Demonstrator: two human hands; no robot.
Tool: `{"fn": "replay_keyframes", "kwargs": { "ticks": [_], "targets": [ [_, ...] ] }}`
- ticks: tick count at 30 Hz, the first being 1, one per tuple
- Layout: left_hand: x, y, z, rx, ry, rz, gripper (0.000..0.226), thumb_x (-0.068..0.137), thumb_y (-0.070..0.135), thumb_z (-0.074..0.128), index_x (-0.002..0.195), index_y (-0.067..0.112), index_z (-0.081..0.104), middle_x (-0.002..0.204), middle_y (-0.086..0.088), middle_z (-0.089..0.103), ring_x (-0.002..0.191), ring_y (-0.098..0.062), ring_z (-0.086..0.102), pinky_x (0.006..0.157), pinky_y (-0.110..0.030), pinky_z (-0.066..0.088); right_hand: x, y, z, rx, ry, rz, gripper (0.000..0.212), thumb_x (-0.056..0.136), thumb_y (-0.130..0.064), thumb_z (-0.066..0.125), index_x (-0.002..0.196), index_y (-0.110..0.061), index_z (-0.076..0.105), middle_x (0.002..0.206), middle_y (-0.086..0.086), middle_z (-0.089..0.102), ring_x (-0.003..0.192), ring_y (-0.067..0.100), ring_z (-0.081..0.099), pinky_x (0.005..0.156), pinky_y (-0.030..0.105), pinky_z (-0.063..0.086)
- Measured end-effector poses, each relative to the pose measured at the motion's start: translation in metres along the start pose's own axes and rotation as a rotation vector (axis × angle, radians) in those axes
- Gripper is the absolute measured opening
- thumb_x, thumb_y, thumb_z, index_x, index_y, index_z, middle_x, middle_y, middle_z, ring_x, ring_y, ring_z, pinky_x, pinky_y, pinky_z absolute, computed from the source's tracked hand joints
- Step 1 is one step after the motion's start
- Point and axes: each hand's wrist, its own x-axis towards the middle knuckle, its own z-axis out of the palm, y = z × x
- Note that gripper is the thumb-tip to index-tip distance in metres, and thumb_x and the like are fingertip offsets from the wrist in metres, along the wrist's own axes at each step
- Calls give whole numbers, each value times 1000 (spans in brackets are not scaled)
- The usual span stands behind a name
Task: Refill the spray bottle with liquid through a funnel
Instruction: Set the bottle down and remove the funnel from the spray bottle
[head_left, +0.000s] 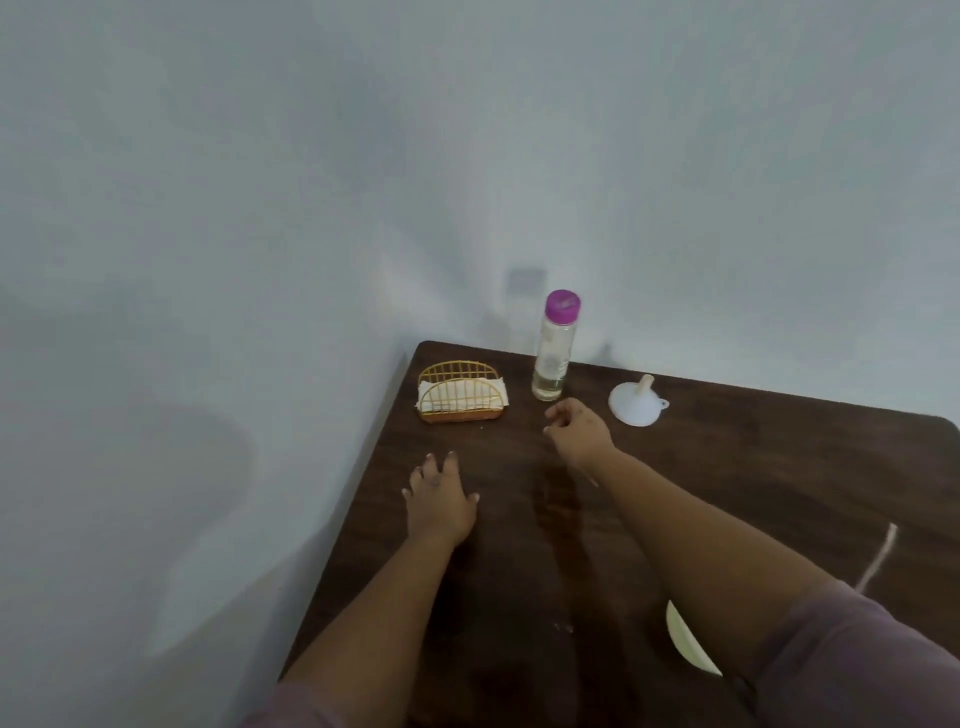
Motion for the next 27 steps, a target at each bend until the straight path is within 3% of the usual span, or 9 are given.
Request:
{"fn": "replay_keyframes", "kwargs": {
  "ticks": [4, 11, 15, 19, 20, 22, 24, 27],
  "targets": [
    [-26, 57, 5, -150, 34, 248, 72, 91, 39, 62, 150, 22, 26, 153, -6, 29, 140, -26, 27, 111, -42, 35, -38, 21, -41, -10, 44, -3, 18, 87, -8, 57, 102, -17, 59, 96, 0, 61, 94, 18, 58, 82, 28, 47],
    [-79, 133, 29, -311, -209, 554, 68, 87, 15, 67, 146, 27, 35, 144, 2, 44, 136, -19, 37, 110, -38, 40, -96, 66, -121, -42, 142, 47, 13, 90, -13, 57, 99, -21, 63, 99, -4, 62, 94, 12, 58, 80, 26, 45],
    [-107, 146, 56, -226, -389, 668, 81, 80, 13, 72, 148, 30, 31, 144, 3, 42, 136, -18, 35, 111, -40, 38, -133, 123, -157, -4, 276, 179, 13, 89, -13, 56, 93, -22, 63, 99, 2, 65, 89, 17, 62, 66, 25, 45],
    [-124, 148, 77, -127, -487, 768, 92, 74, 20, 74, 151, 31, 24, 151, 3, 31, 140, -21, 24, 112, -45, 32, -163, 184, -171, -10, 410, 315, 11, 86, -18, 57, 95, -20, 64, 106, 8, 66, 95, 23, 61, 80, 29, 46],
    [-126, 148, 82, -136, -480, 782, 92, 74, 22, 74, 151, 31, 24, 151, 3, 31, 140, -21, 24, 112, -45, 31, -169, 198, -171, -41, 444, 345, 17, 85, -23, 60, 101, -19, 63, 111, 10, 64, 104, 27, 59, 87, 32, 46],
    [-128, 147, 94, -182, -423, 795, 87, 74, 26, 75, 148, 30, 30, 149, 6, 35, 138, -19, 27, 110, -40, 31, -186, 224, -164, -161, 445, 463, 46, 82, -43, 66, 119, -19, 54, 126, 13, 52, 122, 35, 46, 99, 42, 38],
    [-133, 147, 105, -233, -336, 800, 77, 76, 28, 77, 143, 29, 40, 144, 10, 42, 133, -16, 33, 104, -30, 32, -208, 243, -155, -272, 374, 564, 76, 73, -61, 69, 132, -22, 40, 137, 12, 38, 130, 36, 34, 102, 48, 34],
    [-142, 147, 115, -316, -236, 786, 58, 80, 33, 74, 133, 30, 51, 134, 16, 51, 125, -13, 42, 99, -25, 33, -232, 265, -142, -345, 263, 522, 96, 60, -68, 74, 137, -30, 31, 141, 7, 30, 131, 33, 29, 102, 51, 33]
  ]
}}
